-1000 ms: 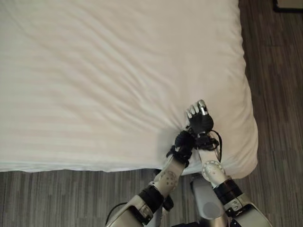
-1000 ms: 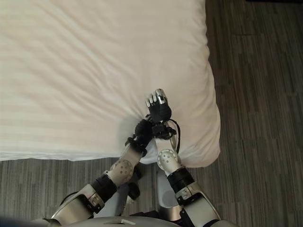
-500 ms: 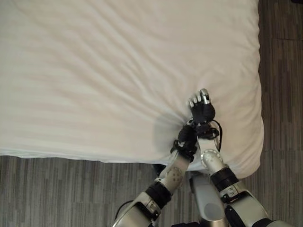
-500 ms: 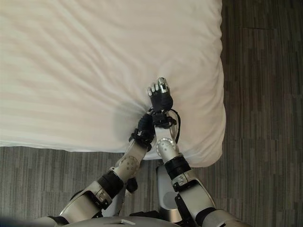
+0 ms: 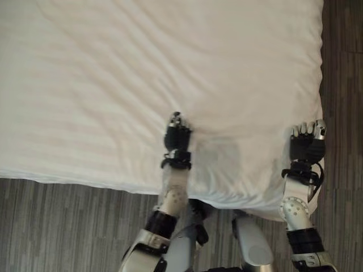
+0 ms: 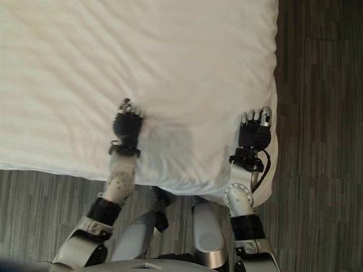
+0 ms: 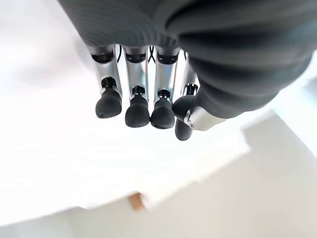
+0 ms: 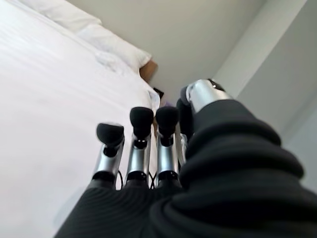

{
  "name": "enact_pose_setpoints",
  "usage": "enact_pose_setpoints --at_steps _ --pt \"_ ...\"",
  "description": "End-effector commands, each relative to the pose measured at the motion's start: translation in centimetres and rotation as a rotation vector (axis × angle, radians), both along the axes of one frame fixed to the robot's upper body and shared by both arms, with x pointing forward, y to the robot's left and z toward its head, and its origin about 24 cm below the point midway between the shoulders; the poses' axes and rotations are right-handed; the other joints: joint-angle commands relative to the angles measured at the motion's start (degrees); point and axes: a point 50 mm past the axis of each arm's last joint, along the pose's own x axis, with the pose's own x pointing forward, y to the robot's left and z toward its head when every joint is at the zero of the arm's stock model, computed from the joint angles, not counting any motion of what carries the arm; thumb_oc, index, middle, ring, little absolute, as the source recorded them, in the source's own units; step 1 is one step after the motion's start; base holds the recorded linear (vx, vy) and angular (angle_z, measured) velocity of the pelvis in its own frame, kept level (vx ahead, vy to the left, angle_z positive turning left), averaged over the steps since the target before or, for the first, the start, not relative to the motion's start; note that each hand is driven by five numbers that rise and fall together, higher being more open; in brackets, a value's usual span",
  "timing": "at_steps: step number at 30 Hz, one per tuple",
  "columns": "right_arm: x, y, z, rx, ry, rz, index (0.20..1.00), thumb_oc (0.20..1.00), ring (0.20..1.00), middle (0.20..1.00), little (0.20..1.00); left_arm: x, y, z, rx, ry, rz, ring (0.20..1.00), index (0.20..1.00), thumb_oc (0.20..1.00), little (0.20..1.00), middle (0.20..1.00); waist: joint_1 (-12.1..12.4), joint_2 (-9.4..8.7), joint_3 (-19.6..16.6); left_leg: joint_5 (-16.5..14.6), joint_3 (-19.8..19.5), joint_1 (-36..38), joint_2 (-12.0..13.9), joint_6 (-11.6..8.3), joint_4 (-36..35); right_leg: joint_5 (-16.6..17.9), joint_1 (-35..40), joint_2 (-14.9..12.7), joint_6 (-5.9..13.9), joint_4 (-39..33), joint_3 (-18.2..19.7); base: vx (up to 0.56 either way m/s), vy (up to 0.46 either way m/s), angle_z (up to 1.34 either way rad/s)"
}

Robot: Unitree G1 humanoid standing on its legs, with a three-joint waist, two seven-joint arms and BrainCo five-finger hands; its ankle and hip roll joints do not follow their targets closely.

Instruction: Making the bed.

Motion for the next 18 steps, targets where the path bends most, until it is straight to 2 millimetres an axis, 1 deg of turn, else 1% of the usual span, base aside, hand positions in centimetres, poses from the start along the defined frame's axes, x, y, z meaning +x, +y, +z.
enact_pose_setpoints --at_steps 1,4,5,6,7,10,12,13,14,15,18 --pt "-0.5 2.0 -1.2 -0.039 0.004 0.060 0.200 0.200 0.200 0.200 0.200 0.2 -1.2 0.7 0.049 -0.078 -0.060 0.200 0.200 0.200 0.200 0.200 0.28 -2.81 -7.61 0.28 0.20 -0.81 5.14 -6.78 0.28 -3.64 -0.96 -5.99 6.50 1.46 -6.68 0.03 -0.022 0.08" --pt "-0.7 3.1 -1.8 -0.037 0.012 0.128 0.200 0.200 0.200 0.200 0.200 -0.1 -1.9 0.4 0.020 -0.076 -0.098 0.200 0.200 0.200 0.200 0.200 0.41 -2.99 -7.82 -0.25 0.21 -0.09 4.88 -6.62 0.28 -3.98 -0.54 -5.99 6.52 1.54 -6.70 -0.01 -0.032 0.04" --pt "-0.4 4.3 -1.7 -0.030 0.004 0.177 0.200 0.200 0.200 0.200 0.200 0.0 -2.9 0.2 -0.011 -0.063 -0.134 0.200 0.200 0.200 0.200 0.200 0.53 -3.26 -7.60 0.28 0.16 -0.52 5.01 -6.65 0.28 -3.48 -1.23 -5.78 6.34 1.51 -6.54 -0.03 -0.038 -0.02" --pt "-0.3 4.8 -1.7 -0.022 0.003 0.199 0.200 0.200 0.200 0.200 0.200 0.0 -3.3 0.2 -0.023 -0.057 -0.147 0.200 0.200 0.200 0.200 0.200 0.62 -3.29 -7.47 0.41 0.09 -0.79 5.04 -6.68 0.28 -3.32 -1.67 -5.66 6.29 1.55 -6.57 -0.02 -0.030 -0.05" --pt "-0.3 4.8 -1.7 -0.022 0.003 0.198 0.200 0.200 0.200 0.200 0.200 0.1 -3.3 0.2 -0.023 -0.057 -0.148 0.200 0.200 0.200 0.200 0.200 0.61 -3.24 -7.50 0.08 0.04 -0.68 5.01 -6.70 0.28 -3.62 -1.57 -5.70 6.39 1.62 -6.62 0.01 -0.005 -0.04" --pt "0.3 6.8 -1.6 -0.012 0.001 0.275 0.200 0.200 0.200 0.200 0.200 0.3 -4.8 0.8 -0.039 -0.064 -0.193 0.200 0.200 0.200 0.200 0.200 0.99 -3.37 -6.58 0.68 -0.43 -2.00 5.42 -6.89 0.28 -3.25 -3.13 -5.54 6.29 1.68 -6.62 -0.04 -0.020 0.00" --pt "1.0 8.2 -1.6 -0.036 0.020 0.331 0.200 0.200 0.200 0.200 0.200 0.6 -6.1 1.6 -0.027 -0.081 -0.223 0.200 0.200 0.200 0.200 0.200 1.18 -3.47 -5.48 1.29 -0.73 -3.14 5.78 -7.20 0.28 -2.89 -4.36 -5.56 6.30 1.77 -6.62 -0.10 -0.041 0.01" --pt "1.7 9.5 -2.0 -0.049 0.063 0.375 0.200 0.200 0.200 0.200 0.200 1.1 -7.5 2.6 -0.014 -0.096 -0.248 0.200 0.200 0.200 0.200 0.200 1.42 -3.72 -3.97 2.00 -1.08 -4.45 6.10 -7.56 0.28 -2.57 -5.44 -5.63 6.36 1.81 -6.60 -0.12 -0.045 0.04" --pt "2.1 9.9 -2.6 -0.052 0.100 0.390 0.200 0.200 0.200 0.200 0.200 1.3 -8.4 3.0 -0.012 -0.099 -0.265 0.200 0.200 0.200 0.200 0.200 1.45 -3.80 -3.04 2.36 -1.31 -5.15 6.31 -7.77 0.28 -2.47 -6.05 -5.66 6.37 1.90 -6.45 -0.12 -0.040 0.03" --pt "2.5 10.2 -3.4 -0.048 0.145 0.394 0.200 0.200 0.200 0.200 0.200 1.6 -9.2 3.0 -0.008 -0.086 -0.282 0.200 0.200 0.200 0.200 0.200 1.35 -3.84 -2.15 2.63 -1.43 -5.73 6.50 -7.96 0.28 -2.33 -6.53 -5.79 6.40 1.96 -6.44 -0.08 -0.011 0.05" --pt "3.6 11.4 -5.1 -0.053 0.261 0.419 0.200 0.200 0.200 0.200 0.200 2.4 -11.5 2.2 0.001 -0.003 -0.321 0.200 0.200 0.200 0.200 0.200 1.02 -3.99 0.19 3.21 -1.65 -7.26 6.98 -8.37 0.28 -1.73 -7.84 -5.87 6.69 1.94 -6.40 -0.06 0.003 0.08"
